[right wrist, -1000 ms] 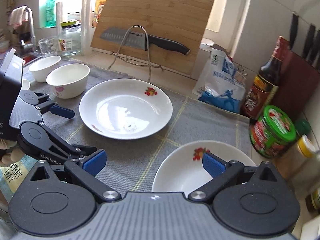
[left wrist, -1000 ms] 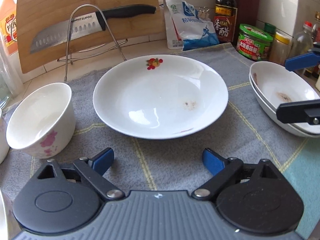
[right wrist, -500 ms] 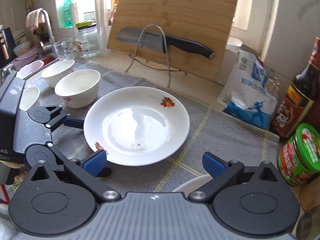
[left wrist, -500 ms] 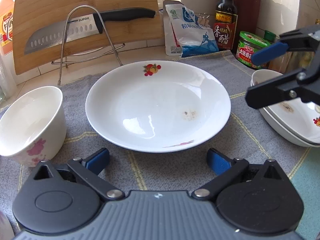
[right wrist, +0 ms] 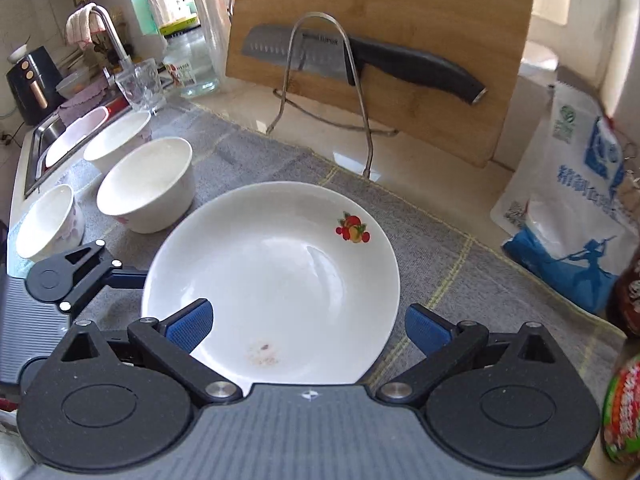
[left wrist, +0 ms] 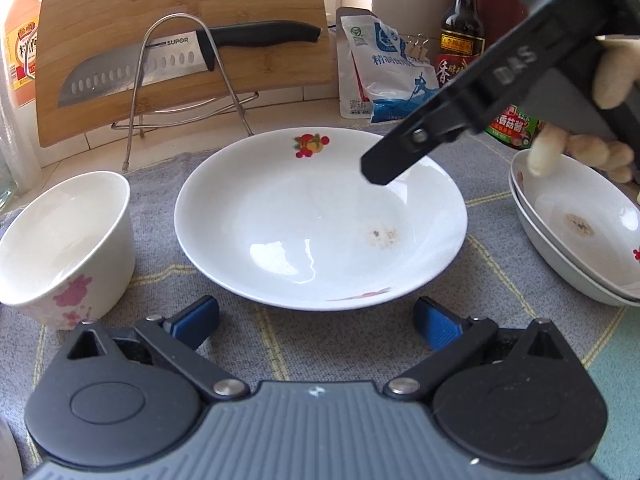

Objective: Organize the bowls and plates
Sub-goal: 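Close the right tool on the rim of the flowered plate, then lift the flowered plate with the right tool and carry it toward the plate stack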

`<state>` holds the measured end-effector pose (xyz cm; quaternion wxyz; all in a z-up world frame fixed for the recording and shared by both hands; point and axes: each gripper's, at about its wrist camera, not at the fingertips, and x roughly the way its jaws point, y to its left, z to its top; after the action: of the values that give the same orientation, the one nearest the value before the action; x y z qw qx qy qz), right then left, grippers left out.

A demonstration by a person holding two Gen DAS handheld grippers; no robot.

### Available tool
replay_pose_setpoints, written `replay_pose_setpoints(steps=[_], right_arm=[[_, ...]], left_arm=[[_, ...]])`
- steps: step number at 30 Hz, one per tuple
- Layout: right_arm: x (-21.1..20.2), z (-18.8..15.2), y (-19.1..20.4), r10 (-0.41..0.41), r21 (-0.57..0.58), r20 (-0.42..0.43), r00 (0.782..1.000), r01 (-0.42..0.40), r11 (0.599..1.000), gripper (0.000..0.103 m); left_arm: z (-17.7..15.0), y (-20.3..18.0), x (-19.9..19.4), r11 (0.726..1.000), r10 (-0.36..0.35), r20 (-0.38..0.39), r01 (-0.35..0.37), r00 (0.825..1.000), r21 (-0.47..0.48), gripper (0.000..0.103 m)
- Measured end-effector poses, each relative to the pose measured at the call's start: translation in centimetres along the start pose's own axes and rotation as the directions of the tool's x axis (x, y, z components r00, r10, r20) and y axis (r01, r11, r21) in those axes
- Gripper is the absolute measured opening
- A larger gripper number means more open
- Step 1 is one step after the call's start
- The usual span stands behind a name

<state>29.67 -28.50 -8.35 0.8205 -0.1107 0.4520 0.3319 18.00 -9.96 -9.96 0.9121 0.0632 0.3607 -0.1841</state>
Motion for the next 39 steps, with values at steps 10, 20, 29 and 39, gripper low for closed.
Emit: replay_pose_setpoints(steps=[10, 20, 29, 39], right_arm=[[3.8, 1.5, -1.6, 0.089, 0.0, -0.089, 0.992, -0.09, 0.996, 0.103], [4.8, 3.2, -2.4, 0.19, -0.036, -0.112, 0.975, -0.195, 0.98, 0.103], [5.1, 4.6, -3.5, 0.278, -0.007, -0.151, 0.949, -0.282, 0.959, 0.103], [5.2, 5.1, -4.4, 0.327, 0.049, -0.152, 0.933, -0.323, 0.945, 0.103]], left_arm=[[0.4, 0.2, 0.5, 0.999, 0.026, 0.005, -0.026, 1.0, -0.025, 0.103], [0.9, 0.6, 0.9, 1.0, -0.001, -0.008, 0.001, 1.0, 0.0, 0.103], [1.0, 0.5, 0.8, 1.0, -0.009, -0.011, 0.009, 1.0, 0.014, 0.103], [1.1, 0.3, 0.8, 0.999, -0.014, -0.009, 0.014, 1.0, 0.039, 0.103]])
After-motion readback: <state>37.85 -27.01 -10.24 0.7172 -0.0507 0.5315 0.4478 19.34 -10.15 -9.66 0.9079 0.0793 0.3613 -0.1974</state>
